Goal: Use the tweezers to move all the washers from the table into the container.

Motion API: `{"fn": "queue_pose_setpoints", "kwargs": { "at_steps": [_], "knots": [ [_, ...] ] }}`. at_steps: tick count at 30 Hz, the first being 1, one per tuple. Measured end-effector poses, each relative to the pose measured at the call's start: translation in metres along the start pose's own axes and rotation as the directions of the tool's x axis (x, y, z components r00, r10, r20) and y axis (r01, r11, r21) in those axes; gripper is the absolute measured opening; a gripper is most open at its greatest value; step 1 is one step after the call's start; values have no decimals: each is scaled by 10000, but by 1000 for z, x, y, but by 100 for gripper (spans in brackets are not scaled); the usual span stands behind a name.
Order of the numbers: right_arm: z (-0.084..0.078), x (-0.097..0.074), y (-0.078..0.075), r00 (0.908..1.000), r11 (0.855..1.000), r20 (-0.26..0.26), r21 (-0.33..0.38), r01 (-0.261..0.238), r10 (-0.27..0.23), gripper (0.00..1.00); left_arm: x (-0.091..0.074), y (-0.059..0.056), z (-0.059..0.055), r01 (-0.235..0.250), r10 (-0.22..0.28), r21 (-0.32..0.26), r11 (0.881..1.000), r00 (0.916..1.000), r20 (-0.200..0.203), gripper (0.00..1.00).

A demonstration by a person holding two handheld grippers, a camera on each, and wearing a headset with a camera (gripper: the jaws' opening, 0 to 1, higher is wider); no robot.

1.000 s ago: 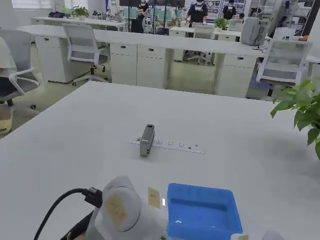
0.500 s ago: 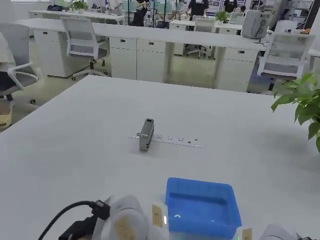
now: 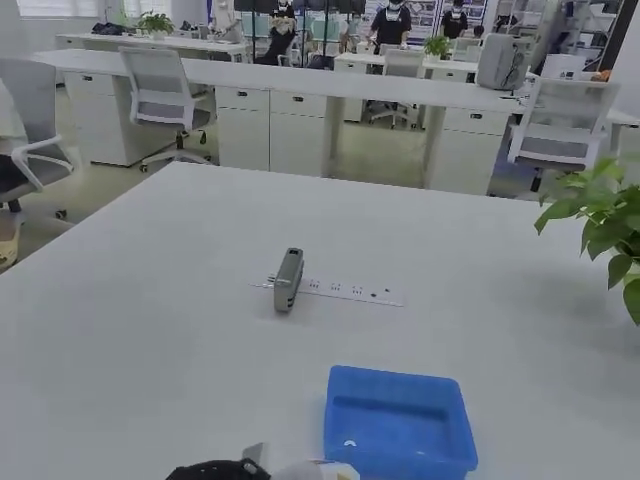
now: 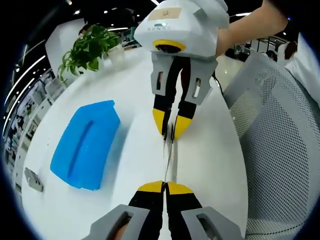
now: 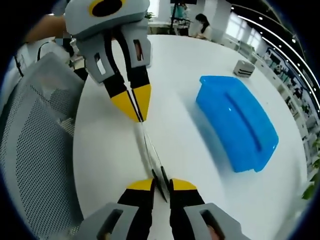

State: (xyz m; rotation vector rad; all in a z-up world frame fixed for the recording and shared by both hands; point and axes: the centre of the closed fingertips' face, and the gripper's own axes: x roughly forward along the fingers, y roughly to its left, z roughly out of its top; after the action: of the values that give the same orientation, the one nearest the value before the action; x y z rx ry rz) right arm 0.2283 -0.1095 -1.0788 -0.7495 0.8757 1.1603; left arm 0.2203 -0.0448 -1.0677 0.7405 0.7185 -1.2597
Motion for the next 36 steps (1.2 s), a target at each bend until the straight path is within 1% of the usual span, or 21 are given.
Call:
{"fn": "queue_pose_setpoints", "kwargs": {
  "at_steps": [1, 5, 6, 7, 10, 13, 14, 16, 18, 21, 22, 23, 25, 27, 29, 30, 31, 32, 34, 35, 36],
  "knots": [
    [1, -2, -1, 9998, 9999, 114, 17, 142, -142, 8, 2, 0, -4, -37, 40, 149, 9999, 9998, -196, 0],
    [7, -13, -6, 9950, 9963, 637, 437, 745, -772, 7, 5, -1, -8, 94, -92, 67, 9999, 9995, -303, 0],
    [11, -17, -7, 9914, 9924, 949, 923, 815, -903, 9, 6, -1, -11, 75, -66, 176, 9998, 9988, -480, 0],
    [14, -22, -7, 9881, 9877, 1185, 1329, 820, -980, 11, 7, -1, -8, 128, -121, 203, 9997, 9994, -313, 0],
    [24, -40, -13, 9686, 9632, 1956, 2483, 1028, -1538, 15, 7, 2, -9, 91, -89, 33, 10000, 9989, -469, 0],
    [31, -61, -18, 9371, 9163, 2709, 3870, 1032, -2200, 21, 7, 2, -9, 102, -105, -71, 9999, 9988, -479, 0],
    [33, -70, -21, 9195, 8908, 2974, 4419, 1061, -2571, 24, 8, 2, -9, 62, -65, -70, 10000, 9988, -481, 0],
    [33, -83, -25, 8947, 8515, 3194, 5117, 1145, -3122, 34, 7, 3, -9, -111, 97, -287, 9995, 9988, -486, 0],
    [29, -94, -29, 8741, 8297, 3184, 5370, 1525, -3667, 39, 7, 6, -10, -388, 361, -540, 9978, 9980, -512, 1],
    [23, -102, -30, 8606, 7995, 3083, 5761, 1701, -4053, 51, 4, 9, -14, -611, 506, -1811, 9816, 9968, -616, 10],
    [21, -104, -30, 8582, 7935, 3073, 5841, 1710, -4112, 56, 3, 12, -15, -816, 703, -1985, 9767, 9955, -632, 13],
    [19, -107, -31, 8493, 7805, 3048, 5983, 1813, -4309, 59, 1, 13, -18, -861, 728, -2221, 9712, 9951, -670, 17],
    [16, -111, -32, 8352, 7591, 3046, 6230, 1889, -4579, 65, -1, 12, -21, -920, 758, -2817, 9551, 9948, -679, 21],
    [14, -113, -34, 8248, 7328, 3033, 6554, 1830, -4772, 72, -6, 13, -26, -1141, 978, -3488, 9302, 9931, -640, 26],
    [11, -113, -33, 8245, 7248, 2971, 6639, 1841, -4815, 81, -14, 13, -26, -1223, 1202, -4182, 9001, 9923, -316, 28],
    [9, -114, -32, 8229, 7193, 2931, 6691, 1871, -4867, 84, -21, 14, -27, -1404, 1497, -4637, 8748, 9886, -169, 32],
    [7, -115, -34, 8155, 7050, 2837, 6807, 1993, -5045, 87, -26, 15, -28, -1559, 1732, -4836, 8613, 9848, -90, 38],
    [5, -115, -34, 8131, 7002, 2797, 6841, 2043, -5105, 90, -31, 17, -29, -1710, 1965, -5071, 8448, 9805, -32, 43],
    [1, -114, -35, 8079, 6826, 2643, 6979, 2167, -5268, 99, -48, 21, -28, -2080, 2647, -5531, 8068, 9640, 237, 52],
    [0, -115, -35, 8056, 6830, 2648, 6964, 2203, -5299, 99, -59, 21, -28, -2219, 2981, -5804, 7836, 9538, 379, 56],
    [-2, -115, -34, 8039, 6750, 2575, 7026, 2251, -5362, 99, -66, 22, -29, -2365, 3241, -5951, 7681, 9451, 427, 59]
  ]
}}
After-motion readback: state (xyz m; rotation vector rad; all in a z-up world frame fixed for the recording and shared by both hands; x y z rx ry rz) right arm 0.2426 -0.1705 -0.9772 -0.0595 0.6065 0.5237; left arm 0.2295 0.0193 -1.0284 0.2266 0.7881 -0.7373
